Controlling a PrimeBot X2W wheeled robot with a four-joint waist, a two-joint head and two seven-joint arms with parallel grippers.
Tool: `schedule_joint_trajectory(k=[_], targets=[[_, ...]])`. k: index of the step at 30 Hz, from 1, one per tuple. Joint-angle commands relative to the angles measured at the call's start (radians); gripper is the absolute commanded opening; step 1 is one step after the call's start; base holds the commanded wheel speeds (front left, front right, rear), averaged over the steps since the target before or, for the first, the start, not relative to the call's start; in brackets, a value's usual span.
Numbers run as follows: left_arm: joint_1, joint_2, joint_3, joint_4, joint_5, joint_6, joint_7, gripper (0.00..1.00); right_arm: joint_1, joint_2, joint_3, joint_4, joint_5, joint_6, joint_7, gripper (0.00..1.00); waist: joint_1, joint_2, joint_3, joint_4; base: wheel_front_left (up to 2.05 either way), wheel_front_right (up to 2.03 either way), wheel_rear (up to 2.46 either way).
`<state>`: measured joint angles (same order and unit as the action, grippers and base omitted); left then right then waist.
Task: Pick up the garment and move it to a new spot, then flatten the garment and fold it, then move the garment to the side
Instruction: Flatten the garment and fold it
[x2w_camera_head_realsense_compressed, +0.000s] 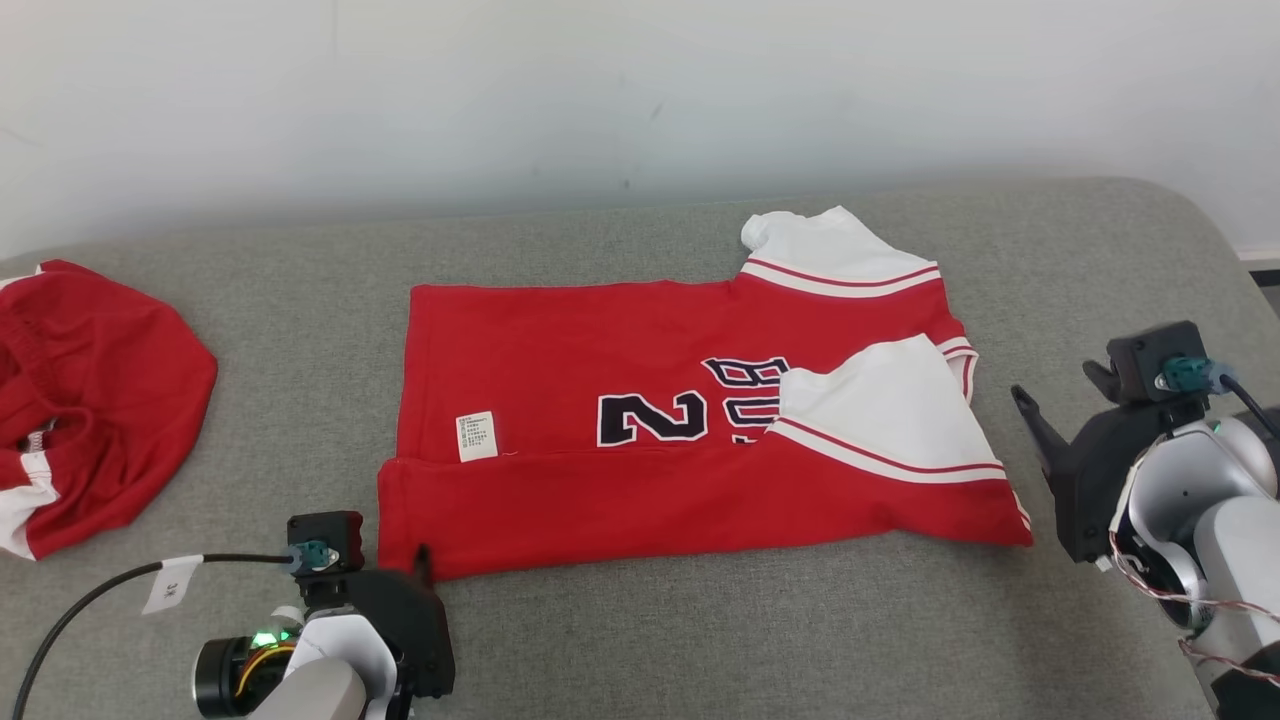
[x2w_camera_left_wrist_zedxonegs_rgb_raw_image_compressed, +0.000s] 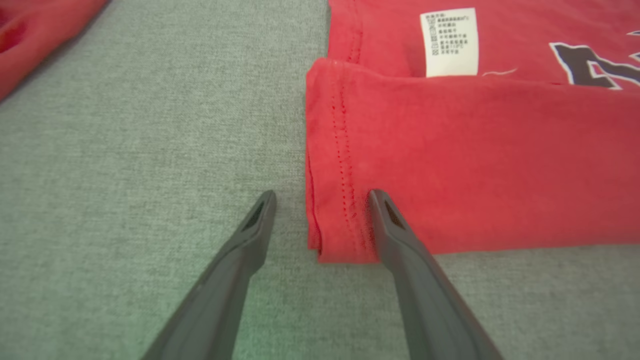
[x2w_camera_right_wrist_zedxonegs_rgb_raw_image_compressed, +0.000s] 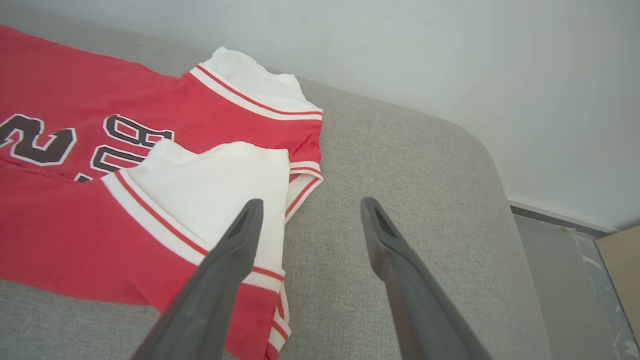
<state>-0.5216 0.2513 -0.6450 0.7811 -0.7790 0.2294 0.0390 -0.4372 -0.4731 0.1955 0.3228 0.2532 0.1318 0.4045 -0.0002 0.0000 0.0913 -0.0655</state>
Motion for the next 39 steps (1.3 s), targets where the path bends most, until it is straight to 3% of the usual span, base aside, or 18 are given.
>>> schedule_joint_trajectory(k=[1, 2, 7, 12, 19, 28, 30, 31, 32, 34, 35, 39], targets=[[0.001, 0.0, -0.001, 0.008, -0.004, 0.008, 0.015, 0.18, 0.024, 0.011, -0.021, -0.006, -0.008, -0.002, 0.023, 1.0, 0.0002, 0.0, 0.003, -0.003, 0.0, 0.0, 0.0], [0.005, -0.001, -0.003, 0.008, -0.006, 0.006, 0.024, 0.0, 0.035, 0.017, -0.037, -0.006, -0.011, -0.002, 0.042, 1.0, 0.0002, 0.0, 0.004, -0.003, 0.0, 0.0, 0.0], [0.05, -0.011, 0.0, -0.013, -0.027, 0.006, 0.021, 0.0, 0.089, 0.069, -0.124, -0.013, -0.035, -0.002, 0.125, 1.0, 0.0002, 0.0, 0.009, 0.006, 0.0, 0.0, 0.0], [0.109, -0.021, 0.011, -0.054, -0.039, 0.02, -0.03, 0.0, 0.165, 0.166, -0.244, -0.034, -0.09, -0.002, 0.172, 1.0, 0.0002, 0.0, 0.012, 0.027, 0.0, 0.0, 0.0], [0.123, -0.011, -0.005, -0.085, -0.025, 0.013, -0.046, 0.0, 0.164, 0.236, -0.295, -0.05, -0.159, -0.002, 0.208, 1.0, 0.0002, 0.0, 0.027, 0.03, 0.0, 0.0, 0.0], [0.061, -0.009, -0.033, -0.097, 0.004, -0.003, -0.04, 0.0, 0.075, 0.265, -0.318, 0.078, -0.228, -0.002, 0.244, 1.0, 0.0002, 0.0, 0.07, 0.044, 0.0, 0.0, 0.0], [0.056, -0.011, -0.037, -0.092, 0.006, -0.008, -0.038, 0.0, 0.063, 0.269, -0.317, 0.115, -0.236, -0.002, 0.251, 0.85, 0.0002, 0.0, 0.074, 0.047, 0.0, 0.0, 0.0], [0.056, -0.011, -0.04, -0.088, 0.007, -0.009, -0.036, 0.0, 0.058, 0.272, -0.316, 0.134, -0.234, -0.002, 0.255, 0.68, 0.0002, 0.0, 0.075, 0.048, 0.0, 0.0, 0.0], [0.059, -0.012, -0.043, -0.085, 0.007, -0.01, -0.035, 0.0, 0.058, 0.273, -0.314, 0.151, -0.234, -0.002, 0.26, 0.45, 0.0002, 0.0, 0.075, 0.049, 0.0, 0.0, 0.0], [0.069, -0.014, -0.05, -0.077, 0.004, -0.018, -0.032, 0.0, 0.064, 0.273, -0.302, 0.173, -0.228, -0.002, 0.268, 0.19, 0.0002, 0.0, 0.072, 0.052, 0.0, 0.0, 0.0], [0.075, -0.014, -0.051, -0.076, 0.0, -0.021, -0.033, 0.0, 0.069, 0.271, -0.298, 0.178, -0.22, -0.002, 0.269, 0.0, 0.0002, 0.0, 0.068, 0.053, 0.0, 0.0, 0.0], [0.112, -0.008, -0.051, -0.08, -0.018, -0.036, -0.028, 0.0, 0.1, 0.251, -0.299, 0.167, -0.194, -0.002, 0.258, 0.0, 0.0002, 0.0, 0.037, 0.055, 0.0, 0.0, 0.0]])
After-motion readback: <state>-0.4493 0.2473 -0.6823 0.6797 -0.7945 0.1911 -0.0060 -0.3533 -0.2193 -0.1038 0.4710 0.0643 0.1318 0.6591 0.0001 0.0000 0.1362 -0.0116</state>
